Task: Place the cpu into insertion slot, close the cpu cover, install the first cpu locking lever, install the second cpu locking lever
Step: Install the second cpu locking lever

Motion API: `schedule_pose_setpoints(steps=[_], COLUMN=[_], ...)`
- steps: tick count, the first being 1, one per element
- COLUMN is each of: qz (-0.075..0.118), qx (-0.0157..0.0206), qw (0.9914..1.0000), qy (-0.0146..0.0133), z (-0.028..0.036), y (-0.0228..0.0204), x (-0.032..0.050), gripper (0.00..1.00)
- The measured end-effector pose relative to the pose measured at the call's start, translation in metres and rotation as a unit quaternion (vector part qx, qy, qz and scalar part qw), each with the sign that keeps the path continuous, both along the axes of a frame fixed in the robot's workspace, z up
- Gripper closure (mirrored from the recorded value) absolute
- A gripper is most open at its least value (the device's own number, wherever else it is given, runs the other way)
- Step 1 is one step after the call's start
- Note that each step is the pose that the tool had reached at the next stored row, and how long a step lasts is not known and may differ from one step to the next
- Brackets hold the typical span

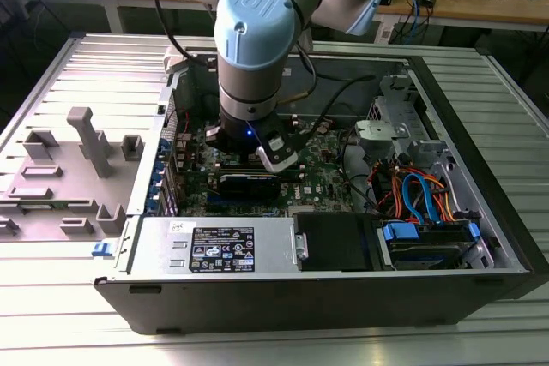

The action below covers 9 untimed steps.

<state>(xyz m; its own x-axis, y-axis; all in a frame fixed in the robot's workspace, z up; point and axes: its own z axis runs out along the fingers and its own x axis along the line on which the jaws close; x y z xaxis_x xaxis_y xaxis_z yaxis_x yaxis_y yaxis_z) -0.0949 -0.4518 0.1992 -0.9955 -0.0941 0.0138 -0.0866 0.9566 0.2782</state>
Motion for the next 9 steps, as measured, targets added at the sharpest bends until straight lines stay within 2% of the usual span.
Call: schedule_pose_setpoints(steps=[3,9], qz=[0.0,0.0], qx=[-0.0002,0.0], qw=[1.0,1.0], qy=[0.0002,0.0001], z=[0.0001,-0.0011], y=[-0.0037,-0.0045], x=[-0.0009,-0.0008], gripper=[0.89,0.89])
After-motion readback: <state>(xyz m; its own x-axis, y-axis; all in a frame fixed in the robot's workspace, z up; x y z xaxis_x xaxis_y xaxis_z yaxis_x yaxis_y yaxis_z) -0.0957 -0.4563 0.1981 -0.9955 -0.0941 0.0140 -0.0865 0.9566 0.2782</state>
